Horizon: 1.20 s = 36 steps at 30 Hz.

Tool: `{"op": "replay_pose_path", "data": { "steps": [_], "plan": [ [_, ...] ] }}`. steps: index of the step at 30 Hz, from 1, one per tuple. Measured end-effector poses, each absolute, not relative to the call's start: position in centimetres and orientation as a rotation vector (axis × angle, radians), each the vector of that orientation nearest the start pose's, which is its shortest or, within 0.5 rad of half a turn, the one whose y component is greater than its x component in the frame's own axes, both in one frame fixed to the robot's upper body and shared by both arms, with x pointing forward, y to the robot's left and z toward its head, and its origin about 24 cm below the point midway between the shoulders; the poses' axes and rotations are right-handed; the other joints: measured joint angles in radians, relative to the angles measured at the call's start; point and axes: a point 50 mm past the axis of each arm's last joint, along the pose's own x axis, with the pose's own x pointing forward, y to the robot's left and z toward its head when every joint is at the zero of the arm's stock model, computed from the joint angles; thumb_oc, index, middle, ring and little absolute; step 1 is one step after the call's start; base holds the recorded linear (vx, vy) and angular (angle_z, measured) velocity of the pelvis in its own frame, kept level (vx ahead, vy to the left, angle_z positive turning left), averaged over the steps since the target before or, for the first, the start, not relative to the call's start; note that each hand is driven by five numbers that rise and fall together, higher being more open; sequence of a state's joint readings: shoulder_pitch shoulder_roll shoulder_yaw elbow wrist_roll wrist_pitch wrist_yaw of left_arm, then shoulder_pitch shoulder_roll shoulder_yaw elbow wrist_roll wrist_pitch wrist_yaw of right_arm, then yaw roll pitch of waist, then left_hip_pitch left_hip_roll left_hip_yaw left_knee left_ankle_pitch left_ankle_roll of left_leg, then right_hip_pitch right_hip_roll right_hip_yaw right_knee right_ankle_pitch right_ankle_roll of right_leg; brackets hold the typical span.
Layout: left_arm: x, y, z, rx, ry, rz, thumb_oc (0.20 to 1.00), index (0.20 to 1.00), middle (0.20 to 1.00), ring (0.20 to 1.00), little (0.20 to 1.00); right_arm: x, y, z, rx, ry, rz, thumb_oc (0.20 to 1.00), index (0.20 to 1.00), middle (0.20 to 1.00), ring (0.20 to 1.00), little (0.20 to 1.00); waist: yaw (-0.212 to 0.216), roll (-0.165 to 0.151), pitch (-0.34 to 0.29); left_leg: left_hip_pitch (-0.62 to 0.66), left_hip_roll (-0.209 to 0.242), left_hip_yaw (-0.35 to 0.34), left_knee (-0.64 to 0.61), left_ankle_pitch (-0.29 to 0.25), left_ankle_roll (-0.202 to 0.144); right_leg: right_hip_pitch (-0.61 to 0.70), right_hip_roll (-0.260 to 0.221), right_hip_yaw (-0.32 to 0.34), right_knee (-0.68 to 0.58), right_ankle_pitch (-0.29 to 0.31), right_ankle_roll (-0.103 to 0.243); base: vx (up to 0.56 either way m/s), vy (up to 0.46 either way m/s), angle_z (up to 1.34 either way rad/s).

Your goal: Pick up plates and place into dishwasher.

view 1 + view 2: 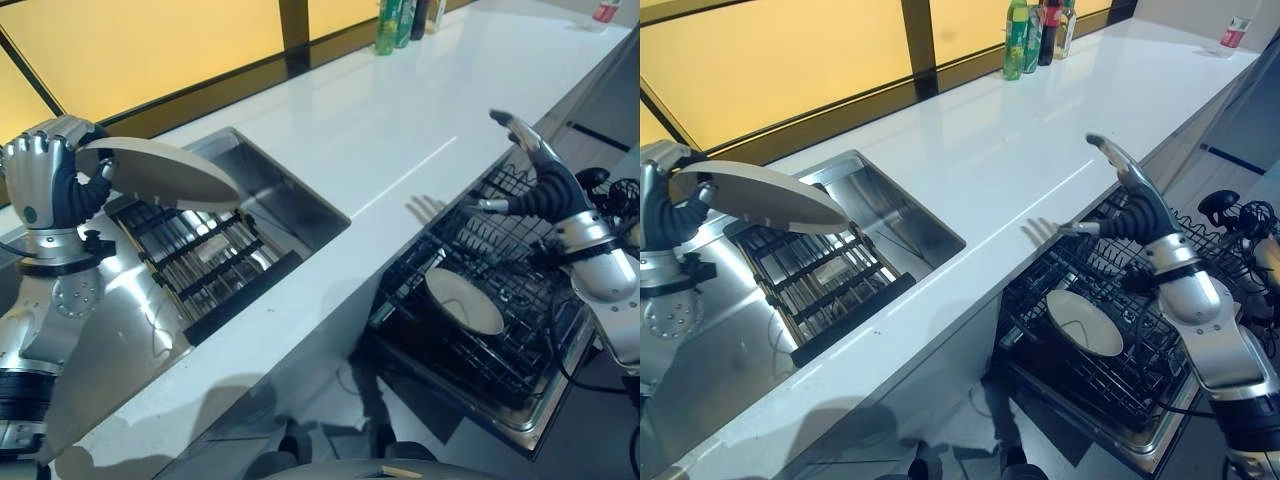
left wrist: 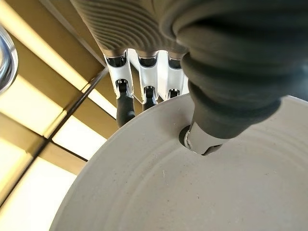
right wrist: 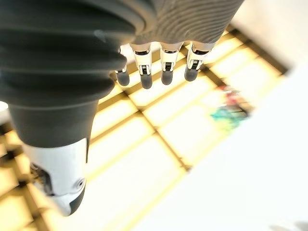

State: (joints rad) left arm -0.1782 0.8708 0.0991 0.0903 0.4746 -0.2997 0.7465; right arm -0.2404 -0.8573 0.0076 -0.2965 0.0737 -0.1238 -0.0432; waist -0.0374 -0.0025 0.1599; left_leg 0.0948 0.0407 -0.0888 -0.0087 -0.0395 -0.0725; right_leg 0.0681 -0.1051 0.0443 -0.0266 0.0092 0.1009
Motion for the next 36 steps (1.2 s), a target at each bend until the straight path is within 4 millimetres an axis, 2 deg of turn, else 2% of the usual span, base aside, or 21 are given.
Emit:
{"op": "replay_pose_path", "data": {
  "steps": [4, 10, 12, 14, 18, 27, 28, 29, 30, 36],
  "plan": [
    [26.2, 26.4, 19.7, 0.997, -0.869, 0.515, 0.2, 0.2, 0.2, 0.2, 0.2, 26.0, -17.5, 22.8, -0.69, -0.739, 0.269, 1.0, 1.0, 1.0, 1.0, 1.0, 0.008, -0.013, -0.01, 0.006, 0.0, -0.011, 0.001, 0.001, -0.002, 0.014, 0.001, -0.008, -0.005, 0.001, -0.001, -0.02, -0.009, 0.07],
    [27.6, 20.5, 18.6, 0.754, -0.898, 0.348, 0.2, 0.2, 0.2, 0.2, 0.2, 26.4, -11.9, 22.0, -0.544, -0.761, 0.476, 1.0, 1.0, 1.0, 1.0, 1.0, 0.052, -0.024, -0.023, 0.011, -0.003, -0.033, 0.004, 0.003, -0.004, 0.032, 0.0, -0.027, -0.01, 0.001, -0.001, -0.02, -0.009, 0.09],
    [28.0, 18.5, 18.2, 0.692, -0.896, 0.302, 0.2, 0.2, 0.2, 0.2, 0.2, 26.4, -9.5, 22.0, -0.485, -0.763, 0.553, 1.0, 1.0, 1.0, 1.0, 1.0, 0.056, -0.025, -0.024, 0.009, -0.003, -0.045, 0.006, 0.004, -0.005, 0.036, 0.0, -0.037, -0.011, 0.001, -0.001, -0.01, -0.006, 0.13],
    [28.1, 17.0, 18.2, 0.658, -0.905, 0.265, 0.2, 0.2, 0.2, 0.2, 0.2, 26.2, -7.9, 21.8, -0.436, -0.754, 0.617, 1.0, 1.0, 1.0, 1.0, 1.0, 0.056, -0.029, -0.03, -0.002, -0.006, -0.058, 0.012, 0.004, -0.006, 0.038, -0.001, -0.051, -0.015, 0.001, -0.001, -0.02, -0.008, 0.21],
    [28.2, 16.1, 18.1, 0.639, -0.891, 0.257, 0.2, 0.2, 0.2, 0.2, 0.2, 26.1, -6.4, 21.4, -0.37, -0.707, 0.659, 1.0, 1.0, 1.0, 1.0, 1.0, 0.081, -0.031, -0.033, -0.005, -0.007, -0.07, 0.016, 0.004, -0.006, 0.042, -0.002, -0.056, -0.016, 0.0, -0.002, -0.03, -0.01, 0.07],
    [28.7, 16.3, 17.5, 0.673, -0.817, 0.289, 0.2, 0.2, 0.2, 0.2, 0.2, 26.8, -4.9, 20.0, -0.314, -0.595, 0.644, 1.0, 1.0, 1.0, 1.0, 1.0, 0.106, -0.035, -0.047, -0.023, -0.009, -0.084, 0.031, 0.006, -0.009, 0.042, -0.002, -0.073, -0.015, 0.0, -0.002, -0.01, -0.006, 0.05],
    [28.7, 16.4, 17.4, 0.678, -0.814, 0.293, 0.2, 0.2, 0.2, 0.2, 0.2, 26.8, -4.8, 19.9, -0.316, -0.584, 0.638, 0.934, 0.934, 0.934, 0.934, 0.934, 0.107, -0.035, -0.047, -0.025, -0.009, -0.084, 0.032, 0.006, -0.009, 0.042, -0.002, -0.074, -0.015, 0.0, -0.003, -0.02, 0.014, 0.04],
    [28.7, 16.5, 17.4, 0.684, -0.81, 0.297, 0.2, 0.2, 0.2, 0.2, 0.2, 26.9, -4.7, 19.7, -0.324, -0.572, 0.632, 0.645, 0.645, 0.645, 0.645, 0.645, 0.108, -0.035, -0.047, -0.027, -0.01, -0.085, 0.034, 0.006, -0.009, 0.042, -0.003, -0.074, -0.015, 0.0, -0.003, -0.02, 0.015, 0.04],
    [28.7, 16.6, 17.5, 0.692, -0.808, 0.298, 0.2, 0.2, 0.2, 0.2, 0.2, 27.1, -4.7, 19.6, -0.335, -0.556, 0.625, 0.2, 0.2, 0.2, 0.2, 0.2, 0.108, -0.036, -0.047, -0.028, -0.01, -0.086, 0.034, 0.006, -0.009, 0.042, -0.002, -0.075, -0.015, 0.0, -0.003, 0.0, 0.007, 0.05],
    [28.7, 16.7, 17.4, 0.723, -0.808, 0.282, 0.2, 0.2, 0.2, 0.2, 0.2, 28.4, -5.8, 19.1, -0.481, -0.492, 0.524, 0.2, 0.2, 0.2, 0.2, 0.2, 0.105, -0.041, -0.056, -0.036, -0.01, -0.089, 0.037, 0.006, -0.009, 0.035, -0.003, -0.076, -0.015, 0.0, -0.003, 0.0, 0.003, 0.01]
  ]
}}
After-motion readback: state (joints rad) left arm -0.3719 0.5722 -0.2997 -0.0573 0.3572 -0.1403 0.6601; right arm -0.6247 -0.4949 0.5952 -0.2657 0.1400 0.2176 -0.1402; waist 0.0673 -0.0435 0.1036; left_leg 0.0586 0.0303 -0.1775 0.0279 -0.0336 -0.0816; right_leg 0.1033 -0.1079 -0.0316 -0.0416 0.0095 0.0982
